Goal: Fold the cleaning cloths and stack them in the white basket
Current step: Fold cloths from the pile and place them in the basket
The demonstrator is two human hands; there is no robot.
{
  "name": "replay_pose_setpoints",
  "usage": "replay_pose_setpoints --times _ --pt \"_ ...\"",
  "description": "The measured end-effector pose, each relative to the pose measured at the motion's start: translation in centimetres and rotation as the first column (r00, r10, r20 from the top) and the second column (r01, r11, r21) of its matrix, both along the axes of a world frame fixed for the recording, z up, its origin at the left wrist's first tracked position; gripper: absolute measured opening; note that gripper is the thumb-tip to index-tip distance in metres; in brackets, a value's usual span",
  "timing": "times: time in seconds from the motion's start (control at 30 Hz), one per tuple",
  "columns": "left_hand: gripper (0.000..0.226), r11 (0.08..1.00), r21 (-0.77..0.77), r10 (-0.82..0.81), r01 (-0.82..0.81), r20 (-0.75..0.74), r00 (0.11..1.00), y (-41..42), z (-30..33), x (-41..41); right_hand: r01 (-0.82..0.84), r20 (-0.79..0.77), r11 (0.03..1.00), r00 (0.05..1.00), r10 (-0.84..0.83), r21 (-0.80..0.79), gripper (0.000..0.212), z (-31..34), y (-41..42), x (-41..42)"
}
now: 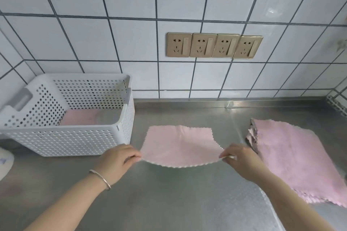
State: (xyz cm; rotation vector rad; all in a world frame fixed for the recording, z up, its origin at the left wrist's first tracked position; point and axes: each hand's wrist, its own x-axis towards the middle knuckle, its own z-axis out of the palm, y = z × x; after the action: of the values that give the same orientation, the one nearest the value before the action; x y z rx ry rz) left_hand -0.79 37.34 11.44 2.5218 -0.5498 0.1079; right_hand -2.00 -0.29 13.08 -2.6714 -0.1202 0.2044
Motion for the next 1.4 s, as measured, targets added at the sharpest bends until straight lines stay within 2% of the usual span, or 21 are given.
replay_pose_setpoints --times 0.1,0.17,0.3,0.37,0.43,0.47,0.5,0.53,0.57,0.6,0.67,0.73,0.8,0.93,1.03,1.13,1.3,1.4 --pt "0.009 0.997 0.053 -0.057 0.062 -0.104 0.993 0.2 -5.0 -2.1 -0.033 -0.120 0.995 0.993 0.022 -0.090 0.016 -5.1 0.6 -2.0" --pt "0.004 0.985 0.148 -0.053 0.085 -0.208 0.977 0.6 -8.2 -3.4 -0.041 -0.184 0.992 0.983 0.019 -0.116 0.018 -7.5 0.9 -3.3" --pt "0.007 0.940 0.304 -0.091 0.157 -0.222 0.971 0.3 -10.6 -5.3 -0.086 -0.232 0.979 0.972 0.041 -0.184 0.018 -10.3 0.9 -5.0" --pt "0.014 0.909 0.377 -0.099 0.179 -0.222 0.970 -0.2 -10.7 -5.4 -0.087 -0.190 0.978 0.980 0.051 -0.189 0.018 -11.8 0.2 -5.4" --pt "0.025 0.907 0.389 -0.060 0.159 -0.256 0.965 -0.5 -10.7 -5.4 -0.152 -0.145 0.963 0.982 0.121 -0.222 0.021 -12.1 0.1 -5.5" --pt "0.026 0.922 0.366 -0.029 0.127 -0.260 0.965 -0.8 -10.5 -5.3 -0.206 -0.170 0.947 0.971 0.167 -0.247 0.016 -11.8 0.4 -5.2" --pt "0.023 0.947 0.316 0.025 0.054 -0.240 0.970 -1.3 -9.9 -5.0 -0.260 -0.216 0.925 0.955 0.203 -0.277 0.017 -11.2 0.7 -4.8" --pt "0.018 0.962 0.267 0.122 -0.054 -0.245 0.962 -1.6 -10.0 -4.1 -0.271 -0.266 0.918 0.944 0.195 -0.290 0.027 -10.5 0.9 -4.1" --pt "0.011 0.960 0.229 0.228 -0.161 -0.306 0.924 -2.0 -10.1 -2.6 -0.240 -0.287 0.921 0.946 0.151 -0.306 0.035 -9.9 1.1 -3.3" --pt "0.011 0.941 0.145 0.339 -0.306 -0.412 0.846 -2.5 -10.2 -0.8 -0.176 -0.264 0.938 0.960 0.096 -0.298 0.036 -9.6 1.3 -2.0" --pt "0.018 0.800 -0.017 0.470 -0.600 -0.603 0.644 -3.5 -10.6 3.1 0.055 -0.218 0.971 0.970 -0.107 -0.234 0.027 -9.3 1.6 1.0" --pt "0.017 0.677 -0.042 0.513 -0.735 -0.688 0.512 -4.6 -11.3 6.9 0.329 -0.212 0.928 0.908 -0.362 -0.174 0.023 -10.3 1.6 4.7" --pt "0.014 0.678 0.018 0.545 -0.735 -0.683 0.486 -5.8 -12.1 9.7 0.536 -0.237 0.832 0.798 -0.554 -0.142 0.024 -11.6 1.2 7.8" --pt "0.024 0.620 0.171 0.684 -0.766 -0.595 0.422 -7.3 -13.3 12.6 0.681 -0.317 0.726 0.670 -0.672 -0.099 0.027 -13.8 1.5 10.9" --pt "0.028 0.596 0.243 0.738 -0.765 -0.541 0.403 -7.7 -13.5 13.5 0.684 -0.285 0.721 0.673 -0.683 -0.112 0.031 -14.4 2.2 11.9" --pt "0.026 0.598 0.270 0.757 -0.755 -0.499 0.421 -8.1 -13.5 13.5 0.674 -0.254 0.723 0.680 -0.687 -0.152 0.035 -14.7 2.3 12.1" --pt "0.030 0.627 0.258 0.743 -0.735 -0.480 0.465 -7.9 -13.4 13.4 0.689 -0.175 0.696 0.674 -0.718 -0.202 0.034 -15.2 1.9 12.0" --pt "0.029 0.614 0.265 0.752 -0.743 -0.483 0.449 -7.8 -13.6 13.4 0.687 -0.146 0.687 0.674 -0.724 -0.237 0.034 -15.5 1.9 12.2"
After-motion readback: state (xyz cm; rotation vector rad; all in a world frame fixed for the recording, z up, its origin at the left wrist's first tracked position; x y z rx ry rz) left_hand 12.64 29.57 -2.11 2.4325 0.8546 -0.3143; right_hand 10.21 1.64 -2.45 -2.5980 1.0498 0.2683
